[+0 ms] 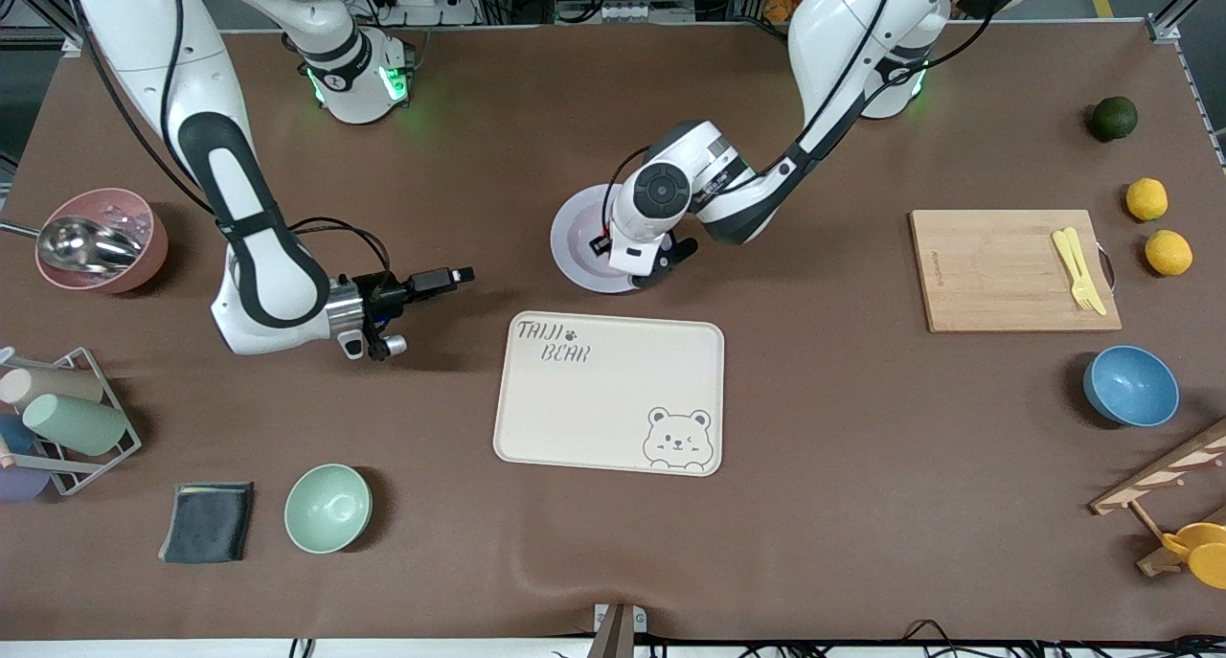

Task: Place orange and plate with both arms
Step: 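Carry the orange over the white plate while the right gripper approaches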

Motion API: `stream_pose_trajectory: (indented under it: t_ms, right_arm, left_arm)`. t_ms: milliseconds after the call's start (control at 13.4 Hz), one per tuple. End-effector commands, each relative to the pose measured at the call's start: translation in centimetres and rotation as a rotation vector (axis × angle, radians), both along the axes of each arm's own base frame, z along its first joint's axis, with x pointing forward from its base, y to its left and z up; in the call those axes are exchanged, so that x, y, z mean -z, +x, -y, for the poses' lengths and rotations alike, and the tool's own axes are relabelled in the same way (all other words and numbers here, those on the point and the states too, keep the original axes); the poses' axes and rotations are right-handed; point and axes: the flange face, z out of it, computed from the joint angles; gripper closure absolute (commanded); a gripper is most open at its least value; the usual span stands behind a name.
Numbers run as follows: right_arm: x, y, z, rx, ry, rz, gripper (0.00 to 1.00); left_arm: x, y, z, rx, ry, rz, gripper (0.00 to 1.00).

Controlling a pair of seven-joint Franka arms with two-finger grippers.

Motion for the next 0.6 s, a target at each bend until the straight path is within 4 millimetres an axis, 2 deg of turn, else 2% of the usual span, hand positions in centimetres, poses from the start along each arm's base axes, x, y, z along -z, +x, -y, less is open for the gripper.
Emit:
stream_pose_trajectory:
  t_ms: [0,75,149,224,373,522]
  right_arm:
    - [0.6,-1.6,-1.6,0.026,0.036,0.034,0.00]
    - [1.0,-1.9,-2.1,0.039,0.034,0.038,0.00]
    - [1.0,-2.2,-2.8,0.043,0.036,0.036,0.00]
    - [1.0,-2.3,-3.4,0.046,0.044,0.034,0.00]
    - [1.1,-2.6,-4.6,0.055,0.057,0.028,0.00]
    - [1.1,-3.2,-6.2,0.060,0.065,0.025,0.00]
  left_arm:
    - [1.0,-0.6,0.7,-0.015,0.015,0.041,0.70]
    - [1.3,-0.6,0.6,-0.015,0.018,0.039,0.51]
    - [1.5,-0.7,0.7,-0.014,0.018,0.037,0.09]
    - [1.4,-0.6,0.7,-0.015,0.018,0.039,0.00]
    - [0.7,-0.4,0.7,-0.016,0.014,0.051,0.00]
    - [-2.3,0.7,0.3,-0.038,0.018,0.088,0.00]
